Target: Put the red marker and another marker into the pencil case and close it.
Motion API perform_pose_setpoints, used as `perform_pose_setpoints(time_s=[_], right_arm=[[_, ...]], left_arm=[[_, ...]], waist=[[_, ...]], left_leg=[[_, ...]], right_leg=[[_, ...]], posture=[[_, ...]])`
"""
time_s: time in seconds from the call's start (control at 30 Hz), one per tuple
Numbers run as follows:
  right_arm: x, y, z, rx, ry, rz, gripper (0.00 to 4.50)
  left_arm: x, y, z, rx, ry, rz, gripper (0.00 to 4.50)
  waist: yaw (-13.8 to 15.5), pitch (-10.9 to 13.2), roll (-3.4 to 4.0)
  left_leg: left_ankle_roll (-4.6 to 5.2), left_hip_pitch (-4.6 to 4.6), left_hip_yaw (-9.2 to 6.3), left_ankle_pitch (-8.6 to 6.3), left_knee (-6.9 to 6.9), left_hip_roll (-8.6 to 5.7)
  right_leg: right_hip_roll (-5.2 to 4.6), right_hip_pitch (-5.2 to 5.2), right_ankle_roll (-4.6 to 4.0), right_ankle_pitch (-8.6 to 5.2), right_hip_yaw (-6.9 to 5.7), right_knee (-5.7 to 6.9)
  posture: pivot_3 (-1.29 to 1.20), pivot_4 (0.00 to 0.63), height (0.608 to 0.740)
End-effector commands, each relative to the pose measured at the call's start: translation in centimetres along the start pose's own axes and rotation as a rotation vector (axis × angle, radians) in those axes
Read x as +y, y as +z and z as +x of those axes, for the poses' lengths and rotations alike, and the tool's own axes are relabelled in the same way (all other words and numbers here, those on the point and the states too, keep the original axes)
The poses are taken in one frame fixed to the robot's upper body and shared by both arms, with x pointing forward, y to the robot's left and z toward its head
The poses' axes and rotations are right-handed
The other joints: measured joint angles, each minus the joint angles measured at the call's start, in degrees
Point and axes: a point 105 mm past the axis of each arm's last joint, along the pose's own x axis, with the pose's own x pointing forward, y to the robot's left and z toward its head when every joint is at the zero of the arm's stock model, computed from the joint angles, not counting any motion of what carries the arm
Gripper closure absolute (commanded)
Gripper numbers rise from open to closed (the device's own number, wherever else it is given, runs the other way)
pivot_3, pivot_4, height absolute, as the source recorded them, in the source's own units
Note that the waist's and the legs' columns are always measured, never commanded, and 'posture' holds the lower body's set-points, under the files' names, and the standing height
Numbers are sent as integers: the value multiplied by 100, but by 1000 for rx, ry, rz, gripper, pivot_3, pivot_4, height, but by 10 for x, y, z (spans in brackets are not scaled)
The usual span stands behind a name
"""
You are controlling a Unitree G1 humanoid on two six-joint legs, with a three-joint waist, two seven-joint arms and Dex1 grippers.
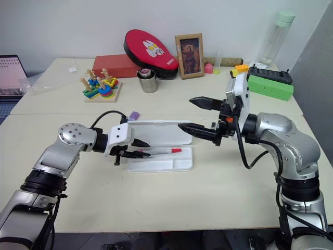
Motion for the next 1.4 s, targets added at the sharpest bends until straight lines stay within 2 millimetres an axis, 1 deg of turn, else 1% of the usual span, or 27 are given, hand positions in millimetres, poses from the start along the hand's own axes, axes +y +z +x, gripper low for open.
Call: perform_pose_setpoints(time_s=[0.03, 0.1, 0.17, 0.23, 0.27, 0.33, 0.37, 0.4, 0.43, 0.5, 0.53, 0.6, 0.67, 0.73, 0.77, 0.97, 1.1, 1.23, 1.33, 1.4], right_arm=[[5, 10, -1, -20, 11, -36, 0], [5, 9, -2, -18, 10, -35, 0], [5, 9, -1, -19, 7, -37, 0], [3, 11, 1, -26, -3, -45, 0], [1, 13, 2, -37, -12, -48, 0], [-3, 17, 5, -61, -33, -51, 0], [-6, 19, 7, -73, -47, -48, 0], [-11, 21, 10, -87, -68, -41, 0], [-14, 23, 13, -96, -80, -33, 0], [-16, 25, 18, -111, -80, -27, 0], [-17, 27, 21, -122, -78, -29, 0], [-18, 31, 24, -141, -77, -31, 0], [-19, 34, 28, -153, -73, -35, 0], [-19, 35, 32, -157, -59, -37, 0], [-19, 35, 34, -156, -51, -37, 0], [-12, 31, 43, -136, -6, -40, 0], [-10, 30, 46, -129, -1, -42, 0], [-9, 29, 46, -123, -4, -47, 0], [-9, 29, 45, -122, -8, -48, 0], [-9, 29, 44, -122, -11, -50, 0]], left_arm=[[5, 9, -3, -15, 17, 40, 2102], [6, 18, -4, -65, 33, 28, 1620], [11, 41, -10, -200, 79, -28, 1294], [23, 64, -25, -346, 172, -103, 888], [31, 74, -36, -411, 241, -135, 675], [50, 85, -58, -498, 406, -183, 211], [61, 85, -70, -520, 497, -210, 46], [72, 82, -82, -520, 604, -233, 46], [84, 73, -96, -510, 723, -275, 46], [99, 49, -118, -461, 916, -368, 46], [103, 41, -124, -439, 979, -393, 46], [102, 35, -128, -451, 1018, -440, 46], [100, 27, -125, -432, 1026, -479, 46], [94, 3, -110, -290, 1016, -504, 46], [92, -5, -103, -244, 1005, -510, 46], [79, -45, -62, -119, 893, -591, 46], [77, -61, -44, -73, 862, -631, 46], [76, -72, -27, -68, 830, -675, 46], [76, -77, -22, -58, 824, -695, 46], [77, -81, -20, -43, 833, -695, 402]], waist=[[0, 0, 0], [1, 0, 0], [4, 0, 0], [4, 0, 0], [4, 0, -1], [-13, 0, -1], [-21, 0, -1], [-37, 0, -1], [-52, 0, -1], [-72, 0, 0], [-78, 0, 0], [-81, 0, 0], [-80, 0, 0], [-50, 0, 0], [-41, 0, 0], [-5, 0, 0], [5, 0, 0], [7, 0, 0], [9, 0, 0], [9, 0, 0]], left_leg=[[0, 0, 0, 0, 1, 0], [0, 0, 0, 0, 1, 0], [0, 0, 0, 0, 1, 0], [0, -2, -2, 0, 2, 0], [0, -2, -3, 0, 3, 0], [0, -2, -8, 0, 5, 0], [0, -1, -8, 0, 8, 0], [0, 1, -9, 0, 9, 0], [0, 2, -10, 0, 12, 0], [1, 5, -10, 1, 19, 0], [1, 5, -11, 1, 23, -1], [1, 5, -12, 1, 24, -1], [0, 2, -12, 1, 25, -2], [0, 1, -14, 1, 25, -2], [0, 1, -15, 1, 24, -2], [0, 1, -17, 1, 26, -3], [0, 1, -16, 1, 26, -3], [0, 1, -17, 1, 26, -3], [0, 1, -18, 1, 26, -4], [0, 1, -18, 1, 26, -4]], right_leg=[[0, 0, 0, 0, 0, 0], [0, 0, 0, 0, 0, 0], [0, 0, 0, 0, 0, 0], [-1, 1, 0, 0, -1, 0], [-1, 2, 0, 0, -2, 0], [0, 2, 1, 0, -4, 4], [1, 1, 1, 0, -4, 11], [2, 2, 1, 0, -3, 15], [2, 2, 1, 0, -3, 20], [2, 3, 1, 0, -3, 26], [2, 5, 1, 0, -3, 27], [2, 7, 1, 0, -3, 26], [1, 6, 1, 0, -4, 24], [0, 6, 1, 0, -7, 24], [1, 6, 1, 0, -8, 24], [1, 6, 0, 0, -10, 27], [1, 6, 0, 0, -10, 26], [1, 6, 0, 0, -12, 27], [1, 7, 0, 0, -12, 27], [1, 7, 0, 0, -12, 28]], posture=[[0, 150, 740], [0, 150, 740], [0, 150, 740], [0, 150, 740], [0, 150, 740], [0, 150, 740], [0, 150, 740], [0, 150, 740], [0, 150, 740], [0, 150, 740], [0, 150, 740], [0, 150, 740], [0, 150, 740], [0, 150, 740], [0, 150, 740], [0, 150, 740], [0, 150, 740], [0, 150, 740], [0, 150, 740], [0, 150, 740]])
